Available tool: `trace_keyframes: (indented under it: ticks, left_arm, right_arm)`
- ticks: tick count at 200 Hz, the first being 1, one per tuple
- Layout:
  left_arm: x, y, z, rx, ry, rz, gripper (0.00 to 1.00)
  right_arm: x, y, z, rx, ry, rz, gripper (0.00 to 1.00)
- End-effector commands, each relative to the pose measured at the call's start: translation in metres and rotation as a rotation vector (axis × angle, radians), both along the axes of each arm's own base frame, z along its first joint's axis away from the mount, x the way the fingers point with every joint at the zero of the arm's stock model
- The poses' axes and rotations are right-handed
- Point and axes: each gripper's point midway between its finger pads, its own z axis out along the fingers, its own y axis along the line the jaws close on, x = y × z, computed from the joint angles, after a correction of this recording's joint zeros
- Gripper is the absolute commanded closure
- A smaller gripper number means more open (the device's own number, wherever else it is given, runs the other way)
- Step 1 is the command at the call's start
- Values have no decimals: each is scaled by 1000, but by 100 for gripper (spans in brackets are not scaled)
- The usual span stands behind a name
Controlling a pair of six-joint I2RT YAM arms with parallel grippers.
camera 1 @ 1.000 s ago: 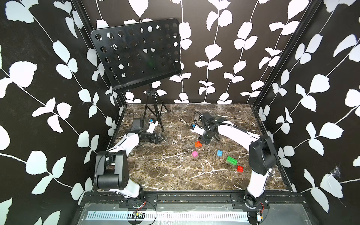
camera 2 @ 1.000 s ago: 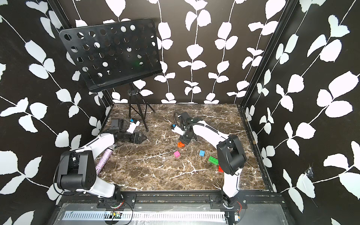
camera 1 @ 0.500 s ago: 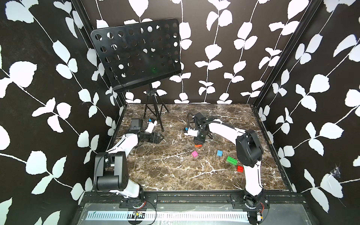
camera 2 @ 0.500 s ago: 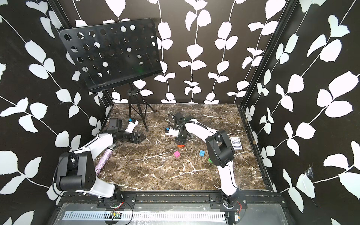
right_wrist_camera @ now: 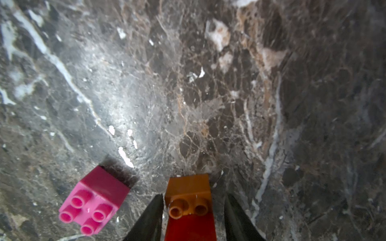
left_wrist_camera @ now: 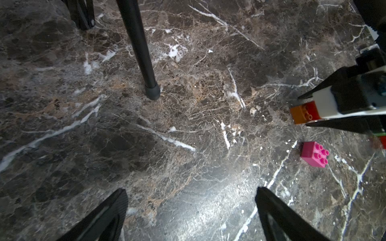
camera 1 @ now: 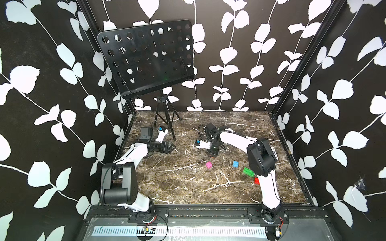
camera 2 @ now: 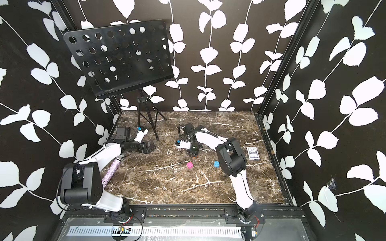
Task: Assemble the letter y with lego
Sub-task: Pick up the lego brick from the center of the board.
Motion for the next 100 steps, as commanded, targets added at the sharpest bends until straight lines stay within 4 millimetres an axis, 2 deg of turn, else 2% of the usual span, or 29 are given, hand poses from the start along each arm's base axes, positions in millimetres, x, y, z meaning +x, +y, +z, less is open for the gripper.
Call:
trace_keyframes:
  ticks: [1, 66, 100]
  left_arm:
    - [-4, 0, 4, -7, -8, -10, 2]
    - [-4, -1, 2, -6, -2, -12, 2]
    - [-3, 0, 3, -6, -5, -12, 2]
  right_arm:
    - [-4, 2, 0, -22, 9, 31, 58]
    - [-6, -1, 1, -39, 14, 45, 74]
    - [-10, -2, 15, -26, -11, 94, 76]
